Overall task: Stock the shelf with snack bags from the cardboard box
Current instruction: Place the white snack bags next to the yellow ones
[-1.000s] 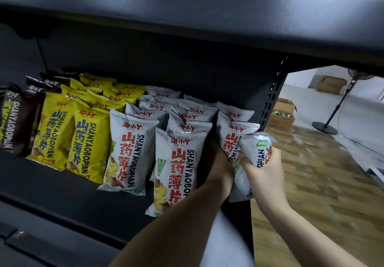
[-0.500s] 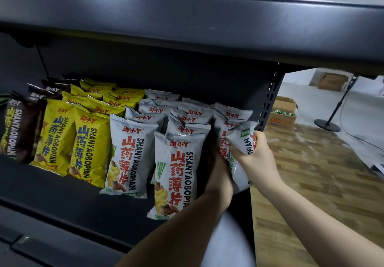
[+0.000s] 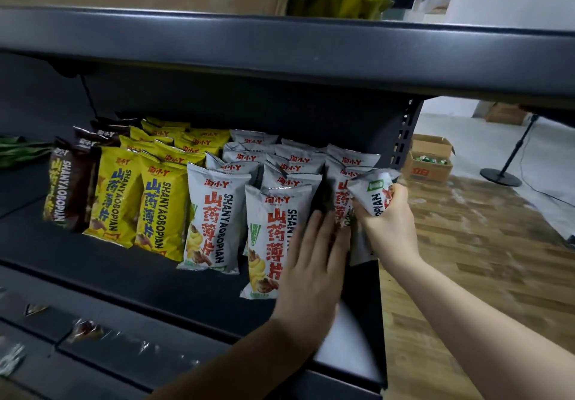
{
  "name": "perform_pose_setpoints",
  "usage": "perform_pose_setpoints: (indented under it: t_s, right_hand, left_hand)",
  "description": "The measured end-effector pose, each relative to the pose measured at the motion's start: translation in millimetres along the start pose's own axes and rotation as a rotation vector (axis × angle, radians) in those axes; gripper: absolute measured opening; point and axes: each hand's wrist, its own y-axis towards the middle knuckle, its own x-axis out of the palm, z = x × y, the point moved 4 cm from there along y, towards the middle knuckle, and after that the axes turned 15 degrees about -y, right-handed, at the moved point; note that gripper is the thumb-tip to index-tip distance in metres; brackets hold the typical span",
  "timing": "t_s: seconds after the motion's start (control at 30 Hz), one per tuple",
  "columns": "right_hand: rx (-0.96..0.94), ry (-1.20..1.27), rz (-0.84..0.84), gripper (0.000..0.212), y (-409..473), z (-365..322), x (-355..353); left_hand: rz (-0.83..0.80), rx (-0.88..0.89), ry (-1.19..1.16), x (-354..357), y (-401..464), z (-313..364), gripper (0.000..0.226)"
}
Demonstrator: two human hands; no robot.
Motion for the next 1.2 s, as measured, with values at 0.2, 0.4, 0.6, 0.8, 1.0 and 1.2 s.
perform_pose_setpoints:
  t_s: [0.2,0.4,0.6,0.8,1.0,1.2]
  right_hand:
    - [0.015,0.015,0.024,0.049,-13,-7,-1]
    - [0.024,0.062,0.006,0.048,-26,-15,2]
    - [-0.035,0.028,-0.030,0.048,-38,-27,5]
    - [-0.180,-0.128,0.040,0.058,-45,-35,-3]
    - [-0.406,-0.363,0.145,0.046,-52,-47,-19]
    - [-0.575,-0.307,0.285,0.071,-56,-59,-22]
  left_hand:
    - [-0.059,-0.195,0.215,-18,-17,-51,0.081]
    - [-0.062,-0.043,0.111,-24,-9,-67,0.081]
    - [-0.102,-0.029,0.142,-23,-8,-82,0.086]
    - [-0.056,-0.056,0.087,-43,-12,-71,0.083]
    - [0.102,-0.064,-0.357,-85,33,-19,0.060]
    - [-0.075,-0.547,-0.792,-71,65,-14,0.034]
